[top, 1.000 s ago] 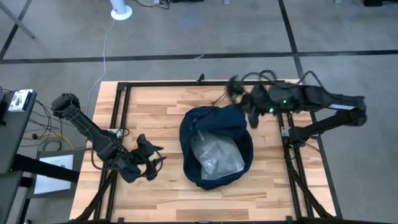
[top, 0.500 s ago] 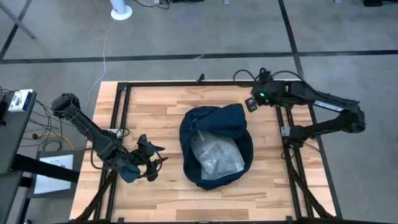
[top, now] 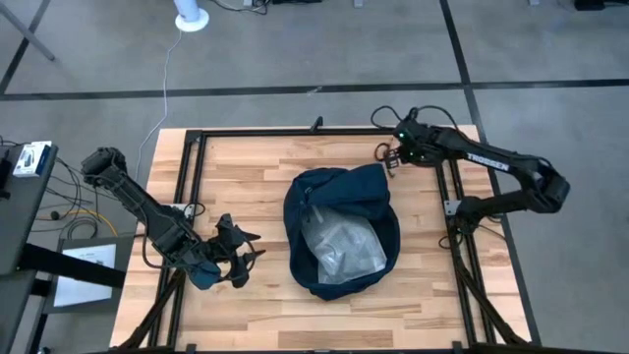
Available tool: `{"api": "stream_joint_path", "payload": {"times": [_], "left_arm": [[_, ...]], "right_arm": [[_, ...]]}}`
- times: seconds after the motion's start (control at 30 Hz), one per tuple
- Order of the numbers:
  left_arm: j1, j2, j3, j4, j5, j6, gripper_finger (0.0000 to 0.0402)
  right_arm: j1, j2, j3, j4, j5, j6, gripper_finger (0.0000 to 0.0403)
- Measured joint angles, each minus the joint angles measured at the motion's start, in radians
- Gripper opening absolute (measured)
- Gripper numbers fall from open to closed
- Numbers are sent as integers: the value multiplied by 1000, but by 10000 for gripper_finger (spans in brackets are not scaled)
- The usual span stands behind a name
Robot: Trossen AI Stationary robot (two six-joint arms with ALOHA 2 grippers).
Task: Unpack backpack
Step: Remove the black headset from the blue backpack, then remove the white zip lock bag from the blue backpack
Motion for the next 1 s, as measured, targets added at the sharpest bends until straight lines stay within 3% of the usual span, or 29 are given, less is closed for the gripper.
{"api": "stream_joint_path", "payload": {"times": [0.17,0.5,0.8,1.0], "left_arm": [[0,0,0,-1,0,0,185],[0,0,0,-1,8,-24,185],[0,0,0,-1,40,-22,185],[21,0,0,-1,40,15,185]], "right_arm": [[-30,105,-11,75,-74,-27,33],[-37,290,-12,141,-99,-27,127],[32,107,128,-146,-105,-110,189],[187,-84,239,-233,-146,-41,196]]}}
